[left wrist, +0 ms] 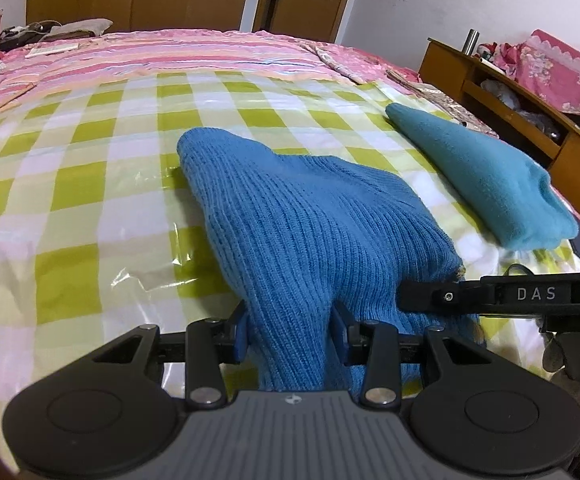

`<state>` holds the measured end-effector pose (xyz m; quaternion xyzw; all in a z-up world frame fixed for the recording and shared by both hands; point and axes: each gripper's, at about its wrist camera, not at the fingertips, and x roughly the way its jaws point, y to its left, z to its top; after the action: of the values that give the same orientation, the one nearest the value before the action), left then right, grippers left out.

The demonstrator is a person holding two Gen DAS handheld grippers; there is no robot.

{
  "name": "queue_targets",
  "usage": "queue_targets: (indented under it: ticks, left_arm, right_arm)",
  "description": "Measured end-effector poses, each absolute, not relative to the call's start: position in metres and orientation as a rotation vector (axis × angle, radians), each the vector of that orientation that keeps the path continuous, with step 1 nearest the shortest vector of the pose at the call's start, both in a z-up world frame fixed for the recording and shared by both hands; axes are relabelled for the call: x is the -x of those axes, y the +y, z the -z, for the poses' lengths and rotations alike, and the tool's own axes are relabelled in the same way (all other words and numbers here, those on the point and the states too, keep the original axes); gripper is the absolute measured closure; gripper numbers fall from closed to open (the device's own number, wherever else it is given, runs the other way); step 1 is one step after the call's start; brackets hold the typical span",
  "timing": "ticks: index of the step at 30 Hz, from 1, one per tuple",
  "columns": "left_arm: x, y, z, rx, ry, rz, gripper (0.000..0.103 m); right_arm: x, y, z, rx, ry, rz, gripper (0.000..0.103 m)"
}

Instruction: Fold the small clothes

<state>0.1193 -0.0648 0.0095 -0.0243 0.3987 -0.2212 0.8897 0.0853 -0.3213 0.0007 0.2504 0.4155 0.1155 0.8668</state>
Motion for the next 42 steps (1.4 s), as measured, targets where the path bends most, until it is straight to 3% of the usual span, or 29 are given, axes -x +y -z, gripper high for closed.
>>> queue_targets:
  ticks: [6, 25, 42]
  left_arm:
    - [-0.116, -0.071, -0.011, -0.013, 0.817, 0.44, 0.056]
    - [-0.119, -0.066, -0.05, -0.112, 0.691, 0.404, 0.055]
    - [-0.174, -0.078, -0.039, -0.101, 0.708, 0.368, 0.055]
  right_arm:
    - [-0.078, -0.317, -0.002, -0.485, 0.844, -0.18, 0.07]
    - [-0.081, -0.293, -0.068, -0.209, 0.701, -0.117, 0.07]
    - [-0.152, -0.269, -0.053, -0.154, 0.736, -0.167, 0.07]
